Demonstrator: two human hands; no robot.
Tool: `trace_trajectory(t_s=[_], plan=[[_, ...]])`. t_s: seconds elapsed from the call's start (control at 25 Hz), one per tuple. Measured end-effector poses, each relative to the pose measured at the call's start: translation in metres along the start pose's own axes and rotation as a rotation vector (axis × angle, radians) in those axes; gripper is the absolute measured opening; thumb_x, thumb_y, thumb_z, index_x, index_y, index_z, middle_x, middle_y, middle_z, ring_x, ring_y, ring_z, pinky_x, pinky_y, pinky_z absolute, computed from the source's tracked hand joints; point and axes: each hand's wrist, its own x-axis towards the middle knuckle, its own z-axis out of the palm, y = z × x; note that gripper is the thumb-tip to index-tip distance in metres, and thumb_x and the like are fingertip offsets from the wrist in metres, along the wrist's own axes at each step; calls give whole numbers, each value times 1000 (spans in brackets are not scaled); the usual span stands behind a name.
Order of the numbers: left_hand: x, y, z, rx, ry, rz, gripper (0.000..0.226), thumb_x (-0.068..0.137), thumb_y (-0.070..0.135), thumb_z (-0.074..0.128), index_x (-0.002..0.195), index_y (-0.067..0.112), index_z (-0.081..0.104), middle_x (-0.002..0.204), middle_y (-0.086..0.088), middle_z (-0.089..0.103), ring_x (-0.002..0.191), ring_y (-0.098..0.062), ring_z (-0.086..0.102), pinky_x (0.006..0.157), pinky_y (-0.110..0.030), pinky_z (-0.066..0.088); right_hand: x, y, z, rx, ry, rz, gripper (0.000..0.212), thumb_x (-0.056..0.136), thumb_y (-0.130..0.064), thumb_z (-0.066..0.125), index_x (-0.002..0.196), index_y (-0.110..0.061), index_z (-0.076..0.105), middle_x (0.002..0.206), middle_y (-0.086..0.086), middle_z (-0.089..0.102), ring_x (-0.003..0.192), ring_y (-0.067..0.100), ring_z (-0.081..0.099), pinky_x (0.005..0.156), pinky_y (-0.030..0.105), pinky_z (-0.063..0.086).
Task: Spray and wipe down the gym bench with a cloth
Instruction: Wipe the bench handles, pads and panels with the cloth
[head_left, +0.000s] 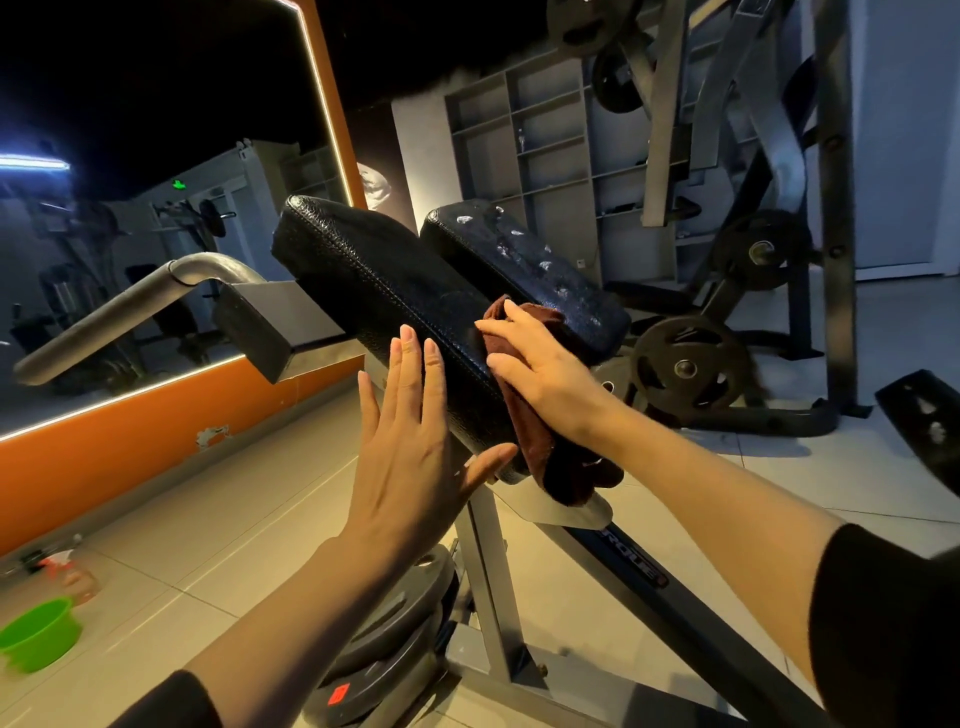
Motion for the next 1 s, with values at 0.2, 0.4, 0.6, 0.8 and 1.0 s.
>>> trace_trajectory(t_s=[0.2, 0.4, 0.6, 0.8, 1.0], plan=[[6, 29, 2, 39, 45, 38, 113, 76, 75, 42, 151, -3, 8, 158, -24, -1, 148, -33, -4, 119, -46, -2, -6, 45, -14, 48, 95, 199, 42, 102, -13, 39, 143, -23, 42, 147, 4, 42, 135, 22, 40, 109, 28, 31], [5, 30, 18, 59, 42, 47, 107, 82, 77, 23, 151, -4, 7, 158, -25, -1, 147, -36, -5, 118, -50, 4, -43, 47, -5, 144, 179, 118, 42, 102, -16, 44, 142, -27, 45, 137, 0, 51, 122, 16, 50, 102, 32, 46], [3, 29, 20, 45, 59, 62, 103, 87, 77, 19, 151, -1, 4, 158, -22, -5, 147, -34, -8, 120, -47, 0, -18, 53, -9, 143, 85, 81, 43, 100, -15, 46, 141, -30, 46, 143, -9, 42, 121, 4, 43, 80, 1, 37], [2, 29, 19, 25, 99, 71, 99, 87, 76, 21, 151, 3, 2, 159, -20, -5, 147, -31, -10, 120, -42, -7, -25, 74, -4, 153, 226, 254, 36, 103, -19, 41, 139, -25, 42, 128, 4, 54, 114, 19, 54, 91, 29, 45], [2, 29, 22, 25, 100, 77, 99, 88, 76, 22, 152, 2, 3, 158, -21, -7, 147, -31, -12, 120, -46, -6, -40, 38, 2, 207, 181, -70, 37, 97, -19, 54, 132, -29, 52, 128, -5, 56, 115, 5, 53, 94, 17, 46]])
